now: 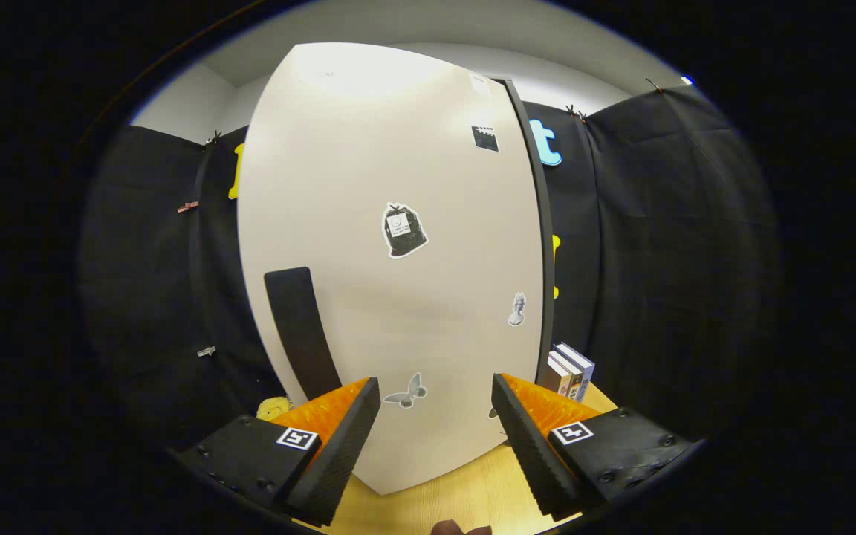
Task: Open the shoe cabinet door, grab the shoes and put them into the shoe cabinet, then close the shoe cabinet door.
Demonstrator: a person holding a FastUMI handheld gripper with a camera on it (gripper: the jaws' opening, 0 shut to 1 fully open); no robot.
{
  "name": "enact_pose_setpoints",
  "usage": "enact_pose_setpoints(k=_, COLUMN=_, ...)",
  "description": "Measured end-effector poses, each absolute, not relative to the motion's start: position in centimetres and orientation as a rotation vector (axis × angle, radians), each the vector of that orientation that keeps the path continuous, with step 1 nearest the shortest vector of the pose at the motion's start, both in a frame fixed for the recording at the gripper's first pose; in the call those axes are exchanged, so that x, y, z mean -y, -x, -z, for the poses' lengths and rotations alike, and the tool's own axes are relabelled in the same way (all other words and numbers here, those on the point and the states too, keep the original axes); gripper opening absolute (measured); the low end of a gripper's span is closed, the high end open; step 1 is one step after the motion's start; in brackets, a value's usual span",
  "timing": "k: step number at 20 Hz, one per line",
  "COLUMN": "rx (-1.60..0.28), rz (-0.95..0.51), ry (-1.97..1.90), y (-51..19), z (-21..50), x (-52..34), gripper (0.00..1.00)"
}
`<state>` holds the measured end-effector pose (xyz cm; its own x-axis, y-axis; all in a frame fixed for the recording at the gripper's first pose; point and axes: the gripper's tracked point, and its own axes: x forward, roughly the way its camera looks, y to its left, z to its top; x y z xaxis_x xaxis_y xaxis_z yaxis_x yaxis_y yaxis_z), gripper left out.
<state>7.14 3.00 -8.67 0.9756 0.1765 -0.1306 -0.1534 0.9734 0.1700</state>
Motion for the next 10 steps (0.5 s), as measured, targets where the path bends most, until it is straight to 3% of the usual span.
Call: enact_pose_setpoints(k=10, rx=-0.104, rz=-0.179, ry=-0.155, y=-7.1, z=7.6, x=-5.2, gripper=0.98)
